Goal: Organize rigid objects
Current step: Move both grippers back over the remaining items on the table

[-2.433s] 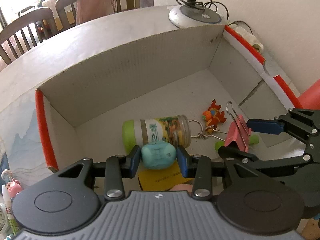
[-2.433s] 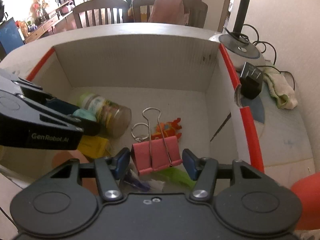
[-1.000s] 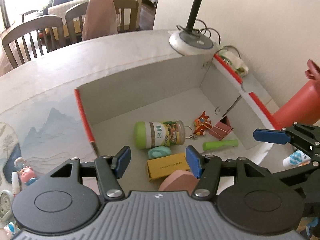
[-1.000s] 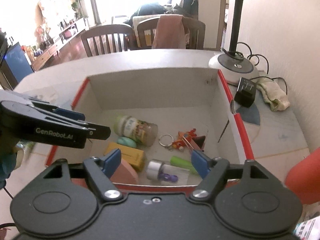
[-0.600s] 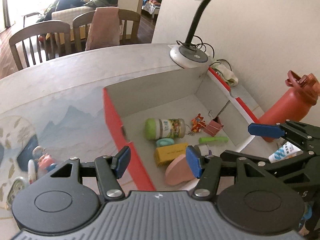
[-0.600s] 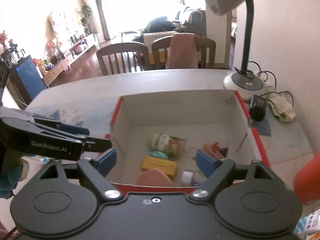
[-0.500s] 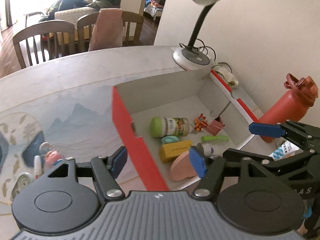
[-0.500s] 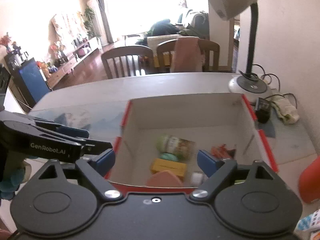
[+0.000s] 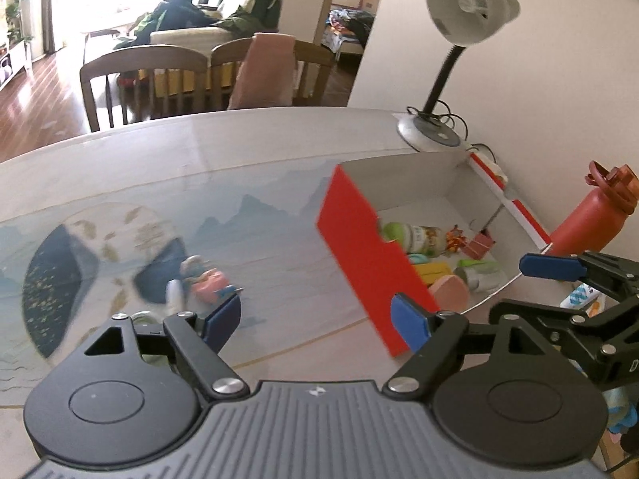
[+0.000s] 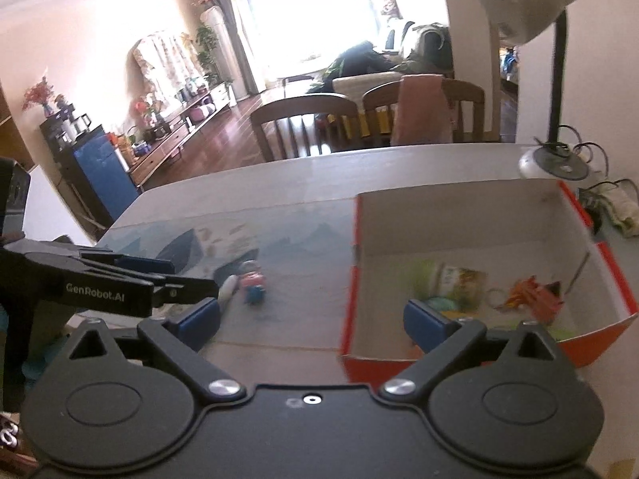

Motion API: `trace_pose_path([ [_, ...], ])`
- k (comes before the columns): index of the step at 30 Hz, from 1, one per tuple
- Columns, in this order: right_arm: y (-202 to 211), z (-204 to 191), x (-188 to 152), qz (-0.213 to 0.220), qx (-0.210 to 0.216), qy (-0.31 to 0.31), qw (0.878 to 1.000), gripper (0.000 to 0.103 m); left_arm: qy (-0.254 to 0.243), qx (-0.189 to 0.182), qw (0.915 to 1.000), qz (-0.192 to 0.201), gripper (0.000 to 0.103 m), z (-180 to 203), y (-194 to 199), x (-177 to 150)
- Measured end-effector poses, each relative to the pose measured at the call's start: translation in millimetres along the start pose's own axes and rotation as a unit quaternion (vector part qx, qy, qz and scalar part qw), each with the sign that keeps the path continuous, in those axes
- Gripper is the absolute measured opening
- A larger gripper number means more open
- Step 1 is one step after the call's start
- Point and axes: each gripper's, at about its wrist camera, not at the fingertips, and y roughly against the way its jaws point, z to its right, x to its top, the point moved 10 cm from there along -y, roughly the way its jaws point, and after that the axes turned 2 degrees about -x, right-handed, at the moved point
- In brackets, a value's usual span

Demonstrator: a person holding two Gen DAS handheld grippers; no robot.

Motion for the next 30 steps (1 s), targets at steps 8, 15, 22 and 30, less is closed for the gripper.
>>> trace_pose_path([
  [8, -15, -44, -3, -0.001, 0.013, 0.007, 1.000, 0.098, 0.013, 0.008, 0.9999, -0.002, 0.085, -51, 18, -17],
  [15, -39, -68, -2, -0.008, 0.013, 0.007, 1.000, 0.098, 0.026, 0.015, 0.9995, -0.007, 0.088, -91, 20, -28],
  [22, -74, -85, -3, -0.025, -0.001, 0.022, 0.999, 0.098, 0.032, 0.036, 0.9988, -0.011, 0.103, -136, 10, -38],
  [30, -111, -102, -7, -0.047, -0.010, 0.084, 0.995, 0.098, -0.001, 0.048, 0.9982, -0.036, 0.103, -177, -21, -55],
])
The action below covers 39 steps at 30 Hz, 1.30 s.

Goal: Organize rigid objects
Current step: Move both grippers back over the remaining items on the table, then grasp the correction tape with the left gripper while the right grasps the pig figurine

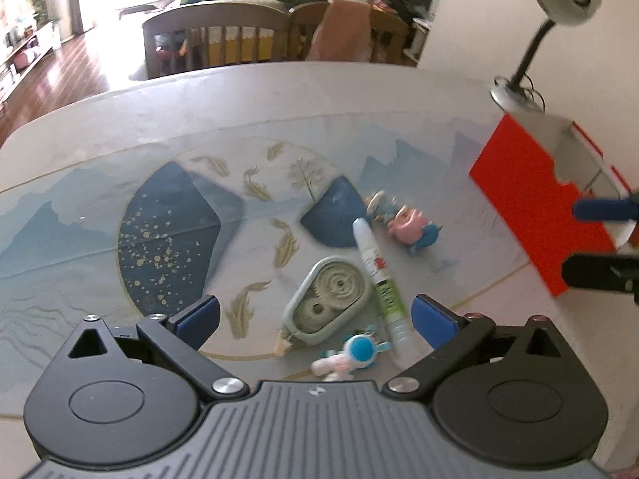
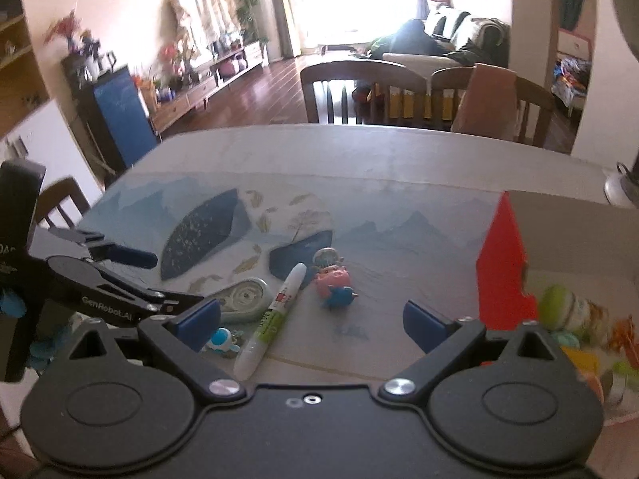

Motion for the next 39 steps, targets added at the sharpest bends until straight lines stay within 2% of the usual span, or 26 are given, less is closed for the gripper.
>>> trace_pose_path([
  [8, -44, 14, -1, -0.035, -0.024, -0.005, 0.999, 0.092, -0.028, -0.002, 0.9994, -0.018, 0.103, -10, -32, -2],
  [19, -80, 23, -2, -0.063, -0.030, 0.003, 0.998, 0.082, -0.064, -0.006, 0.9971, -0.042, 0.103, -2, -64, -3],
  [27, -104, 21, 1, -0.073, -0.023, 0.003, 0.997, 0.076, -0.072, 0.003, 0.9969, -0.030, 0.102, -3, -70, -2],
  [31, -113, 22, 1, -0.079, -0.021, 0.000, 0.997, 0.070, -0.074, 0.005, 0.9969, -0.024, 0.102, -3, -72, -3],
  [33, -118, 23, 1, -0.082, -0.020, -0.003, 0.996, 0.067, -0.078, 0.004, 0.9968, -0.020, 0.099, -2, -72, -3],
  [39, -127, 27, -2, -0.091, -0.018, -0.014, 0.996, 0.054, -0.097, 0.015, 0.9951, -0.007, 0.079, 2, -73, -1],
])
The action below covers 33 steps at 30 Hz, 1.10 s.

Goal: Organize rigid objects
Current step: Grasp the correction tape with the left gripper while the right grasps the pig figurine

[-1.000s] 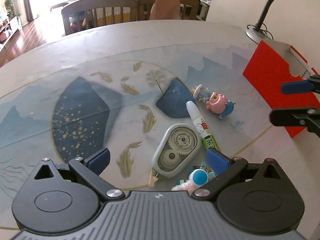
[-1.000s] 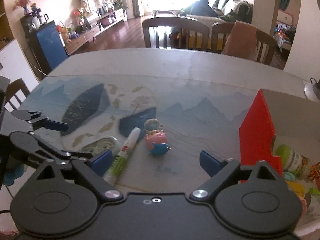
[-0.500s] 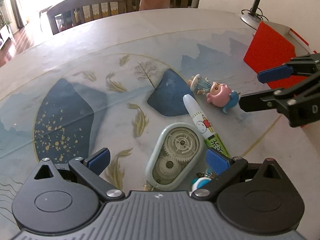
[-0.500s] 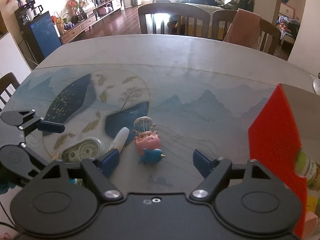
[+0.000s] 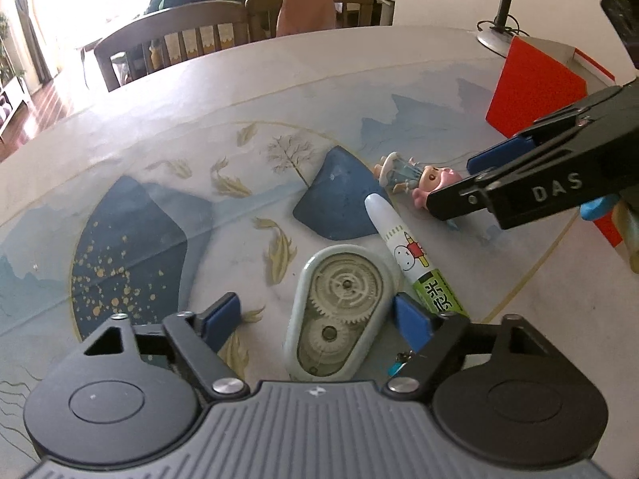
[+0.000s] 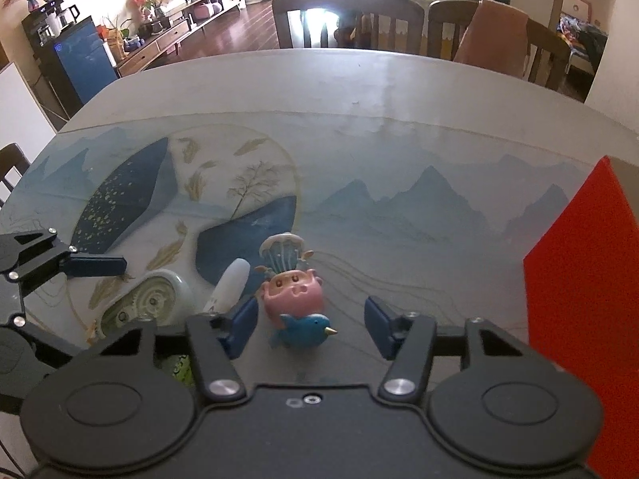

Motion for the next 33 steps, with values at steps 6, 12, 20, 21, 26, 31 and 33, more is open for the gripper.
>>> trace_pose_path([
  [6, -5, -2, 0, -0.001, 0.003, -0.003, 1.000, 0.049, 0.008, 0.006, 0.9999, 0.009, 0.053, -4, 2, 6],
  [12, -8, -9, 1, -0.001, 0.007, 0.002, 1.000, 0.040, 0.016, 0.011, 0.9998, 0.005, 0.051, -4, 2, 7],
  [20, 0, -5, -3, -0.001, -0.014, -0.017, 1.000, 0.032, 0.042, 0.008, 0.9991, -0.004, 0.051, -8, 4, 7],
  [21, 3, -4, -4, 0.000, -0.013, -0.026, 1.000, 0.032, 0.048, 0.007, 0.9988, -0.005, 0.051, -9, 4, 7],
  [26, 25, -2, -14, 0.008, -0.007, -0.044, 0.999, 0.032, 0.068, 0.005, 0.9976, -0.006, 0.051, -13, 11, 6],
  [31, 51, -3, -23, 0.015, -0.002, -0.052, 0.999, 0.032, 0.076, 0.007, 0.9971, -0.004, 0.051, -13, 22, 8],
  [33, 62, -3, -25, 0.019, -0.001, -0.056, 0.998, 0.032, 0.079, 0.006, 0.9968, -0.004, 0.051, -11, 28, 9],
])
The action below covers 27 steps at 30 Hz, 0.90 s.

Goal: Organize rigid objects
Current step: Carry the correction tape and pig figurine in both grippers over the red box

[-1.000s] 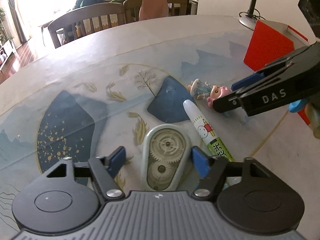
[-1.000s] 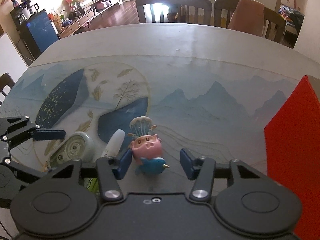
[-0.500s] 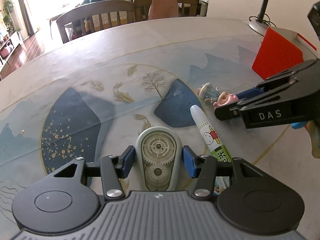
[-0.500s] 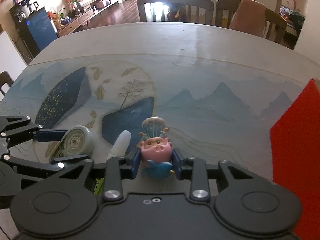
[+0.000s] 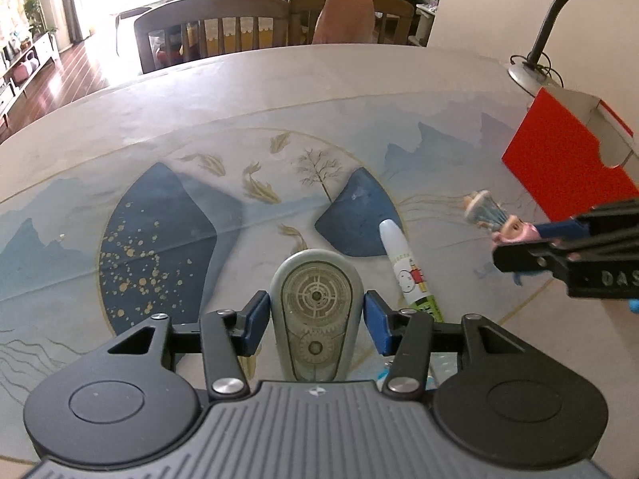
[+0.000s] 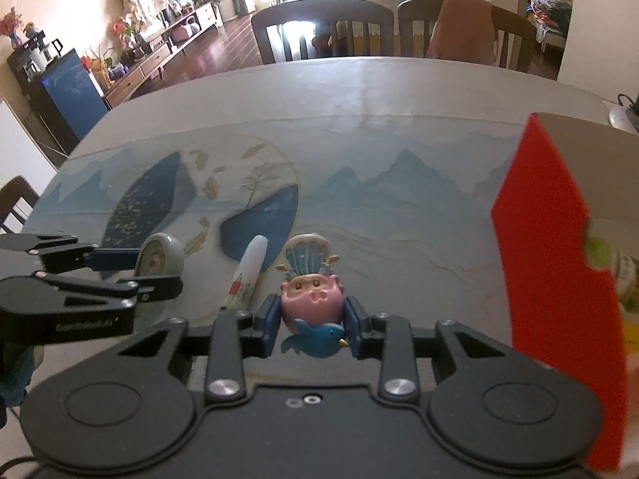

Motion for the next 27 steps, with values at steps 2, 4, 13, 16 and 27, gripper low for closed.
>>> trace_pose_path([
  [2, 10, -1, -1, 0.005, 0.002, -0.003, 1.000, 0.032, 0.002, -0.003, 1.0000, 0.001, 0.051, 4, 7, 1],
  [4, 20, -2, -2, 0.012, 0.003, -0.004, 1.000, 0.032, 0.004, -0.007, 1.0000, 0.004, 0.051, 8, 14, 3],
  [13, 62, 4, -4, 0.042, 0.004, -0.014, 0.999, 0.032, -0.013, -0.005, 0.9994, 0.031, 0.051, 28, 51, 13],
  [16, 77, 7, -3, 0.056, 0.002, -0.015, 0.998, 0.033, -0.008, -0.013, 0.9992, 0.036, 0.051, 34, 62, 16],
  [27, 123, 35, -1, 0.090, -0.006, -0.032, 0.995, 0.033, -0.018, -0.055, 0.9964, 0.062, 0.051, 87, 99, 38],
])
